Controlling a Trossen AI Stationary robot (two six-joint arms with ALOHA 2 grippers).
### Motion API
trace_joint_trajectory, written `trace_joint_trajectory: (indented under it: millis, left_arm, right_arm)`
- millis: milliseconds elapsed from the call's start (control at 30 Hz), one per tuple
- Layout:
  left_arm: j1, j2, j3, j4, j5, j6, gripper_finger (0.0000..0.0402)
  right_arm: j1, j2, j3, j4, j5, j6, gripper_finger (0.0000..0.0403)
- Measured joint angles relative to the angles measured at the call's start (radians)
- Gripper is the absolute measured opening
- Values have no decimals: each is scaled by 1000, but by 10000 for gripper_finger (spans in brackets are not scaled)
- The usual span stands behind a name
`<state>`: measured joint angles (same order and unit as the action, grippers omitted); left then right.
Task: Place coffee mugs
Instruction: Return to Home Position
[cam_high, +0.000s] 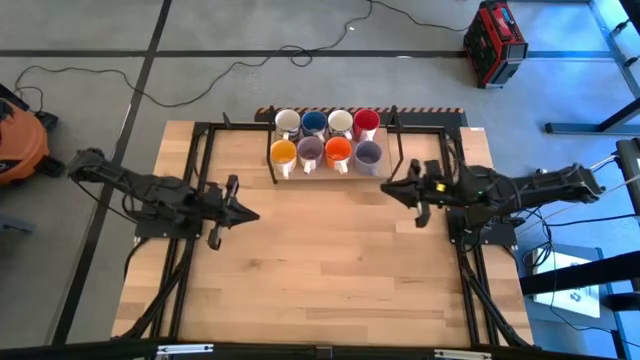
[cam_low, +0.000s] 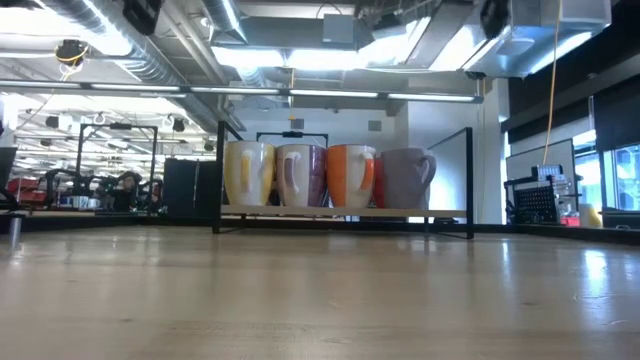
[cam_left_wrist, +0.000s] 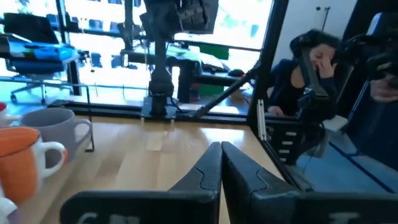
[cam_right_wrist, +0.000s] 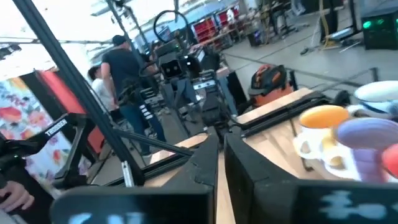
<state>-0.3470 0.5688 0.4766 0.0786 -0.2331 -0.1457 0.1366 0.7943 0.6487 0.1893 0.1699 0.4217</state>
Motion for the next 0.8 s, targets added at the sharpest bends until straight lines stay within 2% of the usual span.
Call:
trace_joint_trajectory:
  millis: [233, 400, 500, 633, 800]
  left_arm:
    - [0, -96, -32, -25, -43, 0, 8]
    - [0, -100, -32, -10, -51, 0, 15]
    - [2, -98, -32, 9, -146, 0, 15]
    - [10, -98, -33, -32, -49, 77, 15]
    - [55, -114, -33, -60, -61, 95, 15]
  right_arm:
    - [21, -191, -150, -76, 19, -5, 7]
    - [21, -250, -170, -105, -3, 24, 8]
    - [21, -266, -169, -121, -27, -24, 7]
    - [20, -304, -169, -161, -80, -97, 8]
    - [20, -411, -169, -301, -88, -158, 7]
